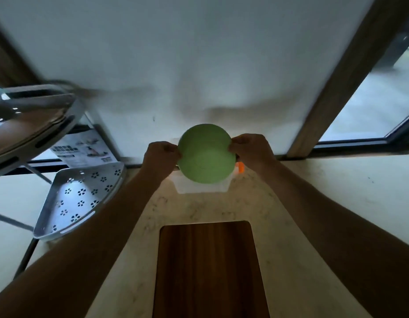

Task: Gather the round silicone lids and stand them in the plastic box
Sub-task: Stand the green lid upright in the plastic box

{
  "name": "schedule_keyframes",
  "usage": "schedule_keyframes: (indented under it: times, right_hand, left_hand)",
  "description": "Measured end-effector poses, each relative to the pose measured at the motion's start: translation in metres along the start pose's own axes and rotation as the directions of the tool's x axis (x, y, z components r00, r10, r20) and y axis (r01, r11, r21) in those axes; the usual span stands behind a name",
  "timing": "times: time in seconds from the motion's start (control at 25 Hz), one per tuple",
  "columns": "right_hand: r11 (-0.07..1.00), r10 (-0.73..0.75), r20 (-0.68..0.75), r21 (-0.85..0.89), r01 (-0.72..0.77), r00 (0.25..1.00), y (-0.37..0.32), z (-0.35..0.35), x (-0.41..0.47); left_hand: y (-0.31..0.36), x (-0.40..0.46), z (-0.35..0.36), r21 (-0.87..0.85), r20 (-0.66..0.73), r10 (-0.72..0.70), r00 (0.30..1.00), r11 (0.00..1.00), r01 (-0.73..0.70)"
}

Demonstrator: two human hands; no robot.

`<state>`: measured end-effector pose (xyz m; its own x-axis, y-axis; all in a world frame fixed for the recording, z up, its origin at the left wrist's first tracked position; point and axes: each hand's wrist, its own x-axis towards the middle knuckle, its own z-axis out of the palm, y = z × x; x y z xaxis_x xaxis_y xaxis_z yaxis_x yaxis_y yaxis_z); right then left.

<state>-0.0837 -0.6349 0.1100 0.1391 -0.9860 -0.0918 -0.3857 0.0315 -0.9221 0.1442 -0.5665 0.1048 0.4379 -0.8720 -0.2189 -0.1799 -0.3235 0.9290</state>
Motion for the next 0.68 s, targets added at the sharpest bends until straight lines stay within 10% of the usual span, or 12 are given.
schedule_keyframes:
  times: [0.68]
  right_hand:
    - [0.872,-0.417,-0.111,-0.33,0.362,0.902,0.059,0.051,0.09]
  left_hand:
    - [-0.052,0.099,0.029,0.4,-0.164,0.321,0.933,0.886,-0.234]
